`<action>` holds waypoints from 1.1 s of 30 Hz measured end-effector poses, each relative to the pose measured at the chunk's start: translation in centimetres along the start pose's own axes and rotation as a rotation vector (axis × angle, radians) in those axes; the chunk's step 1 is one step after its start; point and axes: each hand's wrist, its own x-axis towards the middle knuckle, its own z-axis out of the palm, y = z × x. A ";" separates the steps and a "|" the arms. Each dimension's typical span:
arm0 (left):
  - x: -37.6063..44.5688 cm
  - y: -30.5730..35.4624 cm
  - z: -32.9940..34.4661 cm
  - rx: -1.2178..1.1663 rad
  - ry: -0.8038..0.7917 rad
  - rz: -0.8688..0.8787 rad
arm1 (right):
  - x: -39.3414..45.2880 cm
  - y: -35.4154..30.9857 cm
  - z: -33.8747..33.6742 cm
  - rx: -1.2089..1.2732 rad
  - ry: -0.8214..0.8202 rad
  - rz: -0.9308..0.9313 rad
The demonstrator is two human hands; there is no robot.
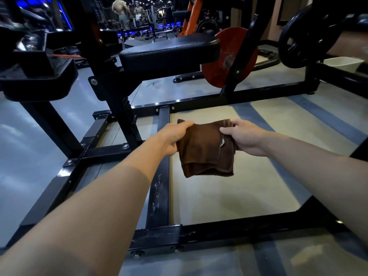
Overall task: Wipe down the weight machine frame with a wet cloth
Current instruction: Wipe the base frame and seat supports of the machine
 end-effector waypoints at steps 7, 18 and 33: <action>-0.4 -0.1 0.8 0.072 -0.047 0.123 | -0.4 -0.6 0.3 -0.034 -0.031 0.044; -0.6 0.0 1.7 0.165 -0.054 -0.030 | -0.4 0.0 1.8 -0.201 -0.246 0.146; -2.0 -0.5 -0.1 0.928 -0.193 0.133 | -1.0 0.8 0.3 -0.926 -0.232 0.010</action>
